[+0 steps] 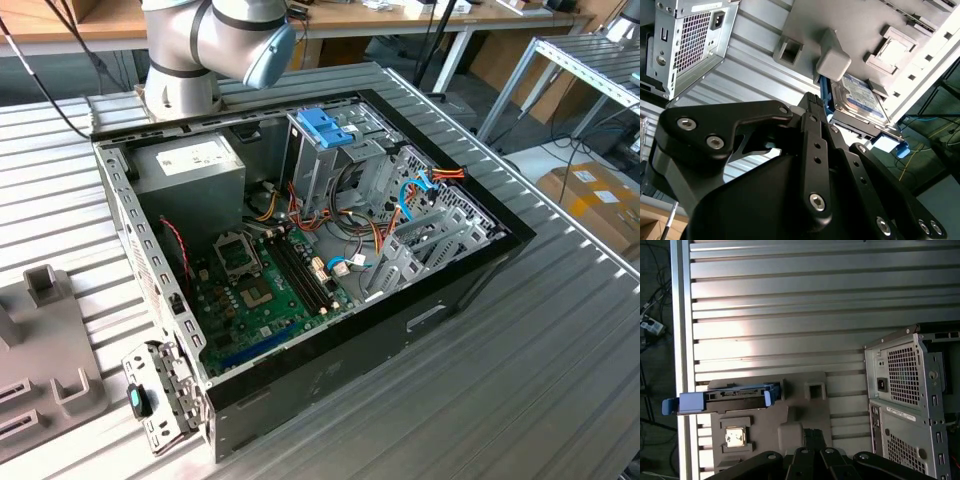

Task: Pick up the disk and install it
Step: 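Reach for the disk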

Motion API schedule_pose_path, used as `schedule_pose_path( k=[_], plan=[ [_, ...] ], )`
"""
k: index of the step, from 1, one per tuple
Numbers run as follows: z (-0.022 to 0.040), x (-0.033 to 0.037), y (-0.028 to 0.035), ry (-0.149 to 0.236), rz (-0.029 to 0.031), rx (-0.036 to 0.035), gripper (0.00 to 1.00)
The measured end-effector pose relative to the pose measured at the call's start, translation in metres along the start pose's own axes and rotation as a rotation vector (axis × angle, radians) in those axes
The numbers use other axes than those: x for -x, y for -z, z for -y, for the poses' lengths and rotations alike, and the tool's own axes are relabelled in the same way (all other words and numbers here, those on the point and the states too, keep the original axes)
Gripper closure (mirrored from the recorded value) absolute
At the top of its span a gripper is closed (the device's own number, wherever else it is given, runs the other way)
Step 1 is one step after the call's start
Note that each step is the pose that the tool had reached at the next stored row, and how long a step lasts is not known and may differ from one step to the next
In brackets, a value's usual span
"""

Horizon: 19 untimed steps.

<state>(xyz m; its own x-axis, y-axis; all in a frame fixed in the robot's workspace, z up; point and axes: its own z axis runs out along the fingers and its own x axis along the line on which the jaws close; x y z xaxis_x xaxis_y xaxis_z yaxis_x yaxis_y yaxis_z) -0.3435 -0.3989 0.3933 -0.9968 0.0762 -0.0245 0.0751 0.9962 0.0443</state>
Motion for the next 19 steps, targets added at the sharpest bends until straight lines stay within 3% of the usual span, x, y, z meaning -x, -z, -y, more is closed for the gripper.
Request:
schedule_pose_path(
  k=[9, 19],
  plan=[
    [0.0001, -0.0011, 0.0, 0.0, 0.0, 0.0, 0.89],
    [0.0012, -0.0164, 0.0004, 0.0, 0.0, 0.0001, 0.89]
  ],
)
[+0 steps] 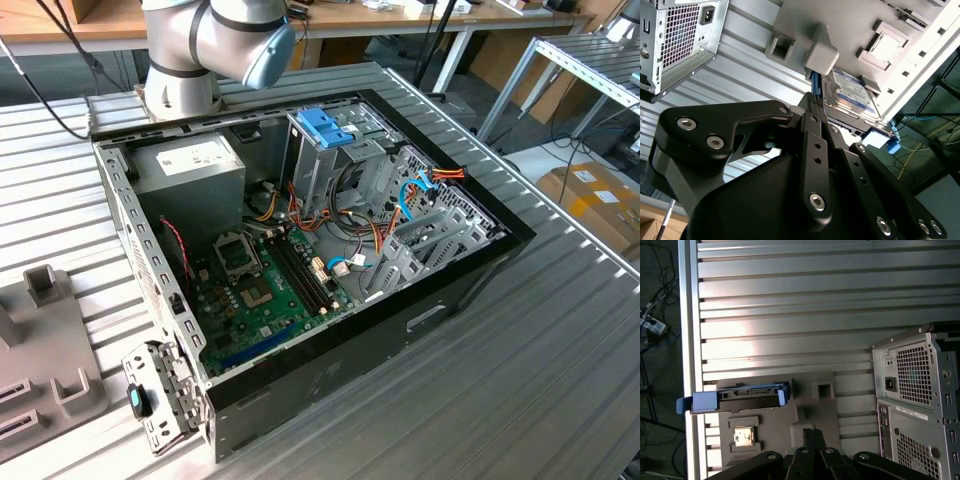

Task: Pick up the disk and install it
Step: 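Reach for the disk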

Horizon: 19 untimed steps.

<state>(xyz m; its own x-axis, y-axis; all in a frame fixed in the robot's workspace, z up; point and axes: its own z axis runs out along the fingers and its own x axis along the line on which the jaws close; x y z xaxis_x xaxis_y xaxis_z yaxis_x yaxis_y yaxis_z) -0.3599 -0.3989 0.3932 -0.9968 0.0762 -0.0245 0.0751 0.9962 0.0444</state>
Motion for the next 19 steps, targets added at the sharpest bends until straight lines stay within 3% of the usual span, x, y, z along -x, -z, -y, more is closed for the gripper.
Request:
schedule_pose_path(
  k=[19],
  plan=[
    [0.0028, -0.0375, 0.0009, 0.0, 0.0, 0.0, 0.89]
  ],
)
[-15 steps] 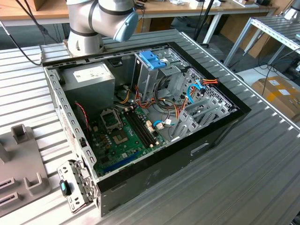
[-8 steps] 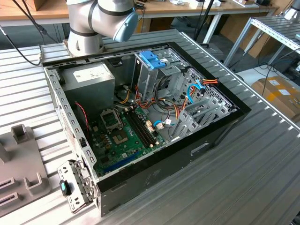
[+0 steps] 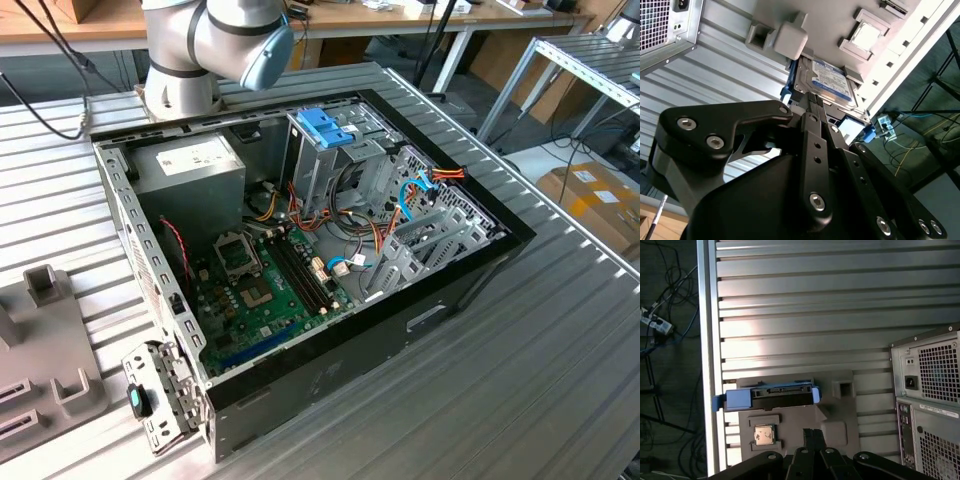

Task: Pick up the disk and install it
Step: 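Reach for the disk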

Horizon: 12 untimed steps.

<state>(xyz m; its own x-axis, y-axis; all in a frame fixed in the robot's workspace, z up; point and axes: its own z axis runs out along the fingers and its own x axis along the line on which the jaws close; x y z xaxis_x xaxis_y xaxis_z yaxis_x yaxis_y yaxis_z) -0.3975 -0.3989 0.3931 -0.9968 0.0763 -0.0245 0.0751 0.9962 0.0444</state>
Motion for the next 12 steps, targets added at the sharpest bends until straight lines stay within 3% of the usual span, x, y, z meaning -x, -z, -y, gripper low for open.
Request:
schedule_pose_path(
  k=[6, 12],
  plan=[
    [0.0007, -0.0096, 0.0003, 0.0, -0.0001, 0.0, 0.89],
    [0.0007, -0.0114, 0.0003, 0.0, 0.0, 0.0, 0.89]
  ],
)
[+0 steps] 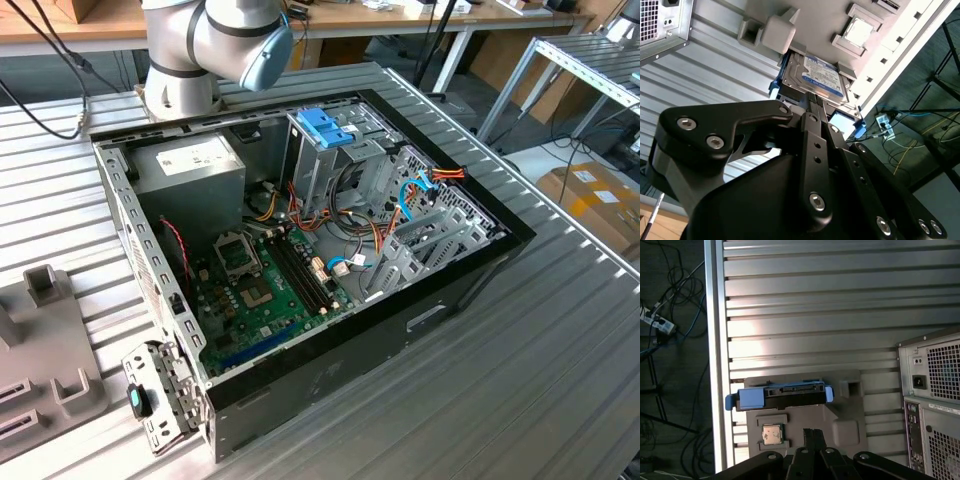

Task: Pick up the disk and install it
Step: 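Reach for the disk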

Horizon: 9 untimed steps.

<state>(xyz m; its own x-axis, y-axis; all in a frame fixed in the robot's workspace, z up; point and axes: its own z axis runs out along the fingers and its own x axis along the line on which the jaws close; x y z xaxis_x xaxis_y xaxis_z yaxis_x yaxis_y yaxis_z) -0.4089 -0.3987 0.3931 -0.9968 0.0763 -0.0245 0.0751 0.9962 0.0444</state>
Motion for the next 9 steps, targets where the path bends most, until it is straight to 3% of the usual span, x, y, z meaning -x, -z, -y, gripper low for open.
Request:
schedule_pose_path(
  k=[9],
  plan=[
    [-0.0046, -0.0003, -0.0002, 0.0, -0.0001, -0.0001, 0.89]
  ],
)
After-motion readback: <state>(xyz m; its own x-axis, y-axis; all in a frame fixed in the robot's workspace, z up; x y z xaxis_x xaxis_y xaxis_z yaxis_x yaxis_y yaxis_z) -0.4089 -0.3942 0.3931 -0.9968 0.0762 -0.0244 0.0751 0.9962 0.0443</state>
